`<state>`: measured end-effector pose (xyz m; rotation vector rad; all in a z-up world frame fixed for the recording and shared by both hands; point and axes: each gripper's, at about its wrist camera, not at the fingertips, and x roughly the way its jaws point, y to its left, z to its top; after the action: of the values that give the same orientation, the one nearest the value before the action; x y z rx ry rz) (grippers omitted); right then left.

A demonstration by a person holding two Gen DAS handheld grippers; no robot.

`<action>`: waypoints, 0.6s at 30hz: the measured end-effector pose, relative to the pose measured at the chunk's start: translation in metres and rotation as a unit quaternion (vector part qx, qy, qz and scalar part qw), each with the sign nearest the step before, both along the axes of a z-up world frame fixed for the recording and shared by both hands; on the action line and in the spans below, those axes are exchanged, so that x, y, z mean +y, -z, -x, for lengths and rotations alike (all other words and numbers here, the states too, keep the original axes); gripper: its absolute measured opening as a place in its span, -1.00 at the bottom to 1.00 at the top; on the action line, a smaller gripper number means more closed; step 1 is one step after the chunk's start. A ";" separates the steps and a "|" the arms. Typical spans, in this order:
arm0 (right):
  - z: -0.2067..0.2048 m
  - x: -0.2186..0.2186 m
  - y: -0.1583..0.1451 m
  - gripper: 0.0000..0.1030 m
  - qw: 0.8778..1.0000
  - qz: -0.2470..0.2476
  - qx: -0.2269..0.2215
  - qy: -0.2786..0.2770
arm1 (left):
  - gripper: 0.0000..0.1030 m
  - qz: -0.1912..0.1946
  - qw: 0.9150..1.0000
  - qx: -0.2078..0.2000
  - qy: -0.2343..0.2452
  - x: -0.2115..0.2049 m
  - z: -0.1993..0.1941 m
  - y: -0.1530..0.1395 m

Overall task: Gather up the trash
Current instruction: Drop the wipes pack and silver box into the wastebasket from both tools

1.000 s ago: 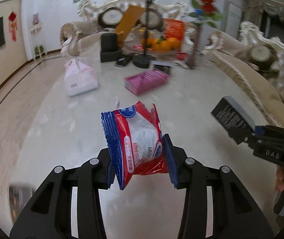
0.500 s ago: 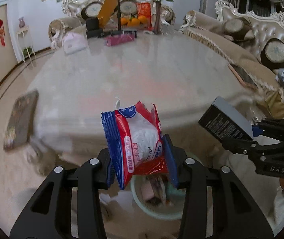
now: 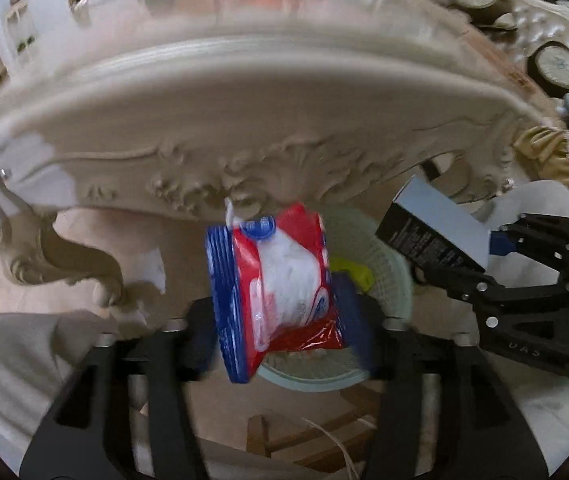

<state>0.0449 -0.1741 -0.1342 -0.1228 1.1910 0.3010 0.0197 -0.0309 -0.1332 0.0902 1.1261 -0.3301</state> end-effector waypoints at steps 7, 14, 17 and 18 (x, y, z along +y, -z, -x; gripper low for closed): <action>0.002 -0.001 0.009 0.44 1.000 0.012 0.009 0.014 | 0.68 -0.002 1.000 0.026 -0.012 0.012 -0.008 0.021; 0.021 -0.006 -0.032 0.44 0.999 -0.026 -0.018 -0.031 | 0.68 0.015 1.000 -0.008 0.007 0.023 -0.002 -0.016; 0.020 -0.004 -0.062 0.44 0.996 -0.040 -0.043 -0.070 | 0.68 0.026 0.999 -0.034 0.030 0.025 -0.009 -0.049; 0.016 -0.004 -0.072 0.44 0.994 -0.042 -0.056 -0.082 | 0.68 0.023 0.998 -0.049 0.041 0.025 -0.015 -0.064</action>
<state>0.0285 -0.1779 -0.0623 -0.1629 1.0581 0.4826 0.0347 -0.0061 -0.0695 0.1102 1.0190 -0.4200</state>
